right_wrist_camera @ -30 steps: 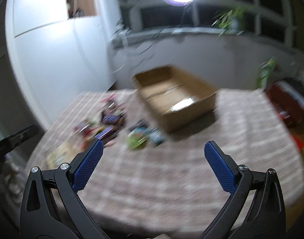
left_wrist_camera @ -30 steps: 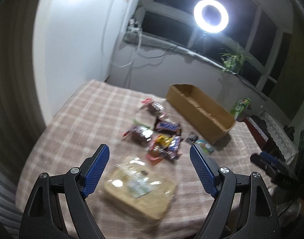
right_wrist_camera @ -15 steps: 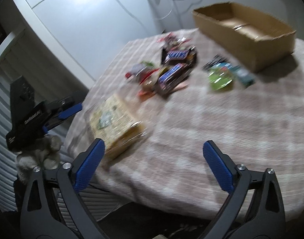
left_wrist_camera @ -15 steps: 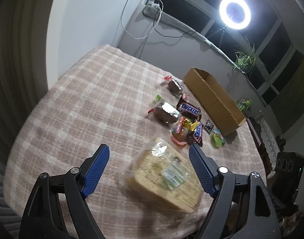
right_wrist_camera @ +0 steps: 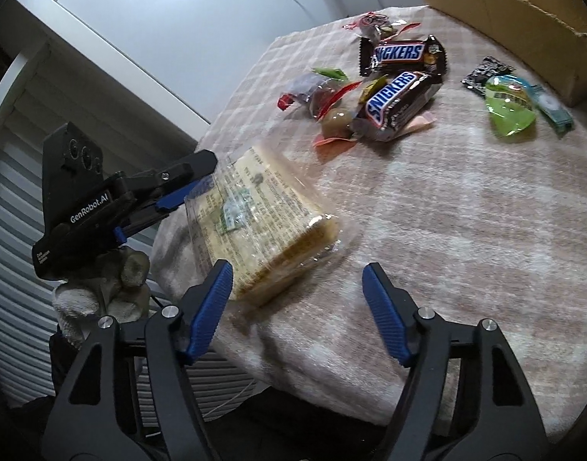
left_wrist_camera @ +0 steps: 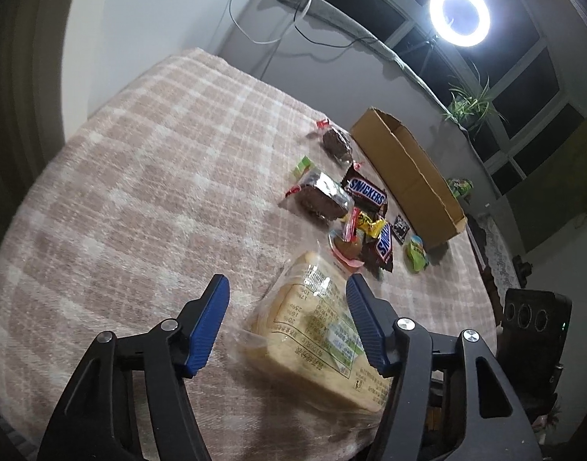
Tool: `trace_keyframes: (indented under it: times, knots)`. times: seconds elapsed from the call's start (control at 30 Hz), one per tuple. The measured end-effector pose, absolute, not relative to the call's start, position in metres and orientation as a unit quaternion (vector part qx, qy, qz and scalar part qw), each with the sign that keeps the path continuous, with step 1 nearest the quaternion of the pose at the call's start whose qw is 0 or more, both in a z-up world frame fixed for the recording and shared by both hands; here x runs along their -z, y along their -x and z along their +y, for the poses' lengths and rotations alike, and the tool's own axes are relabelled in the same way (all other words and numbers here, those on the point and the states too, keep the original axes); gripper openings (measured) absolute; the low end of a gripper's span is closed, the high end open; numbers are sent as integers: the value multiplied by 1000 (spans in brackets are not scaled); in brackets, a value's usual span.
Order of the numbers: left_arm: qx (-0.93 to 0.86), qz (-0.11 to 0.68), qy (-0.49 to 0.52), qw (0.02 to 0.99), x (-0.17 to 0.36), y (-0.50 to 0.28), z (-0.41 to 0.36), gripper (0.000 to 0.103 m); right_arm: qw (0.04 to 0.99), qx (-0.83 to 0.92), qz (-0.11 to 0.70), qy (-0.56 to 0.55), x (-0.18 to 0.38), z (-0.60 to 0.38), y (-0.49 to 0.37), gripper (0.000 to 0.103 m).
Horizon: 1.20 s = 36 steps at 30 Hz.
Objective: Organize snacks
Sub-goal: 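Move the left tool to the wrapped bread loaf and close on it, then carry the bread loaf with the left tool and lower it into the box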
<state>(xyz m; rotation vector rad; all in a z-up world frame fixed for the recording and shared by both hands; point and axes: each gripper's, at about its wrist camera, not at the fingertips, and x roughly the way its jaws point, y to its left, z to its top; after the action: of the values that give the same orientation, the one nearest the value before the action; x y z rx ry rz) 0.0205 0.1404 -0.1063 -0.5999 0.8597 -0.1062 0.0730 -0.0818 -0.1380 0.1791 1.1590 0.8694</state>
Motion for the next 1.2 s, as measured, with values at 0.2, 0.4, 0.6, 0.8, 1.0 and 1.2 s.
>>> trace_keyframes:
  times: [0.2,0.4,0.6,0.8,1.0,1.2]
  knots:
    - [63,425,282,858,115,-22,133,59,724,-414,544,-97,142,-72,-77,61]
    - [63,424,283,858,113,-15,128,59,719,-420,546,-90,145,-66,-79,55]
    - [59,425,269,862,108,-13,112,59,719,-426,543,-81,143,-63,-81,48]
    - [69,423,257,866,99,-18,93,59,736,-417,528,-73,133,-76,-84,48]
    - [87,413,234,876,82,-33,70,59,758,-404,505,-79,116,-99,-95,48]
    - [113,398,221,883,66,-59,49,59,784,-388,478,-79,92,-126,-113,48]
